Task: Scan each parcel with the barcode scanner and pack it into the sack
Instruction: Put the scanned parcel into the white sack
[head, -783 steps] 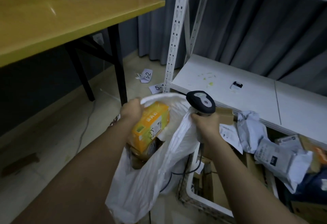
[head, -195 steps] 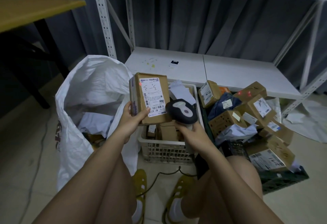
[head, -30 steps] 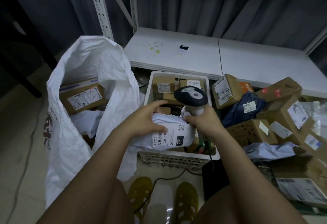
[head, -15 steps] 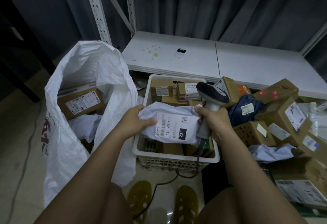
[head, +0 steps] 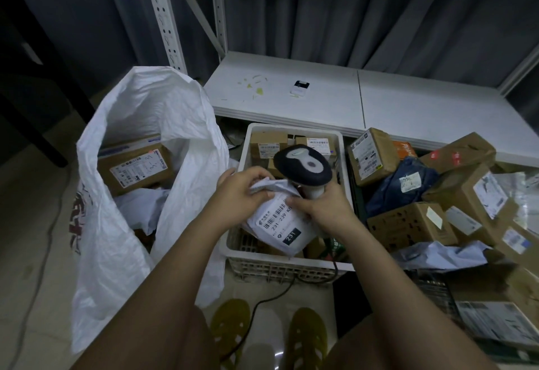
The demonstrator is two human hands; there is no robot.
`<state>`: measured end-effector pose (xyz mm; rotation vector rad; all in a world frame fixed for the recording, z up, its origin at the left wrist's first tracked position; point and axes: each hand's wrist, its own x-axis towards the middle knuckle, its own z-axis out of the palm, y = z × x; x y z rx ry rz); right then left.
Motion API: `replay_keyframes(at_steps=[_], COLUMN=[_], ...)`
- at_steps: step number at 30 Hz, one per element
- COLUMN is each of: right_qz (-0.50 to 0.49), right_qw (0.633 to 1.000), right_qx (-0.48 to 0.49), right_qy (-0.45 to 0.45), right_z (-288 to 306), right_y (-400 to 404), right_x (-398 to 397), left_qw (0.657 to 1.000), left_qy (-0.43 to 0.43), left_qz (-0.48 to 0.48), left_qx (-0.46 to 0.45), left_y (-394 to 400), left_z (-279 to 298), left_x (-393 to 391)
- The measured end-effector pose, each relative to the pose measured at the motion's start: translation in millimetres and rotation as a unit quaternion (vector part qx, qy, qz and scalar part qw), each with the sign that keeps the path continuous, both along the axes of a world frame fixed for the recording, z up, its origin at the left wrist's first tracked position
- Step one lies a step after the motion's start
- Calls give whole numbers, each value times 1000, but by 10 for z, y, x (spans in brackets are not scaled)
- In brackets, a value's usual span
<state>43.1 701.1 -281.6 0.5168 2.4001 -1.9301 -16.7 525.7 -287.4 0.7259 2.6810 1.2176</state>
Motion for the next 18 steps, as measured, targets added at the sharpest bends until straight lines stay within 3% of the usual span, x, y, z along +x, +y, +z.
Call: replay_keyframes(at_steps=[4,6,9,13,18], right_qz=[-36,-84,-161,-177,-212], right_qw=[999,994,974,961,967], right_qx=[-11,-65,-161,-213,-139], right_qy=[11,17,9,0,34], right_z=[18,40,41,34,66], right_y=[-40,-49,-46,-69,-28], right_x=[-45,-76,-120,-137,-103], left_qw=[982,950,920,943,922], left_qy=[-3,-124,-288,-273,-253], left_qz=[152,205,131,63,172], left_qx=[115,199,229,182,238], left_y=[-35,-47,-66,-88,-132], left_z=[12,69,69,-50,-109], left_x=[-20,-21,19,31,-57])
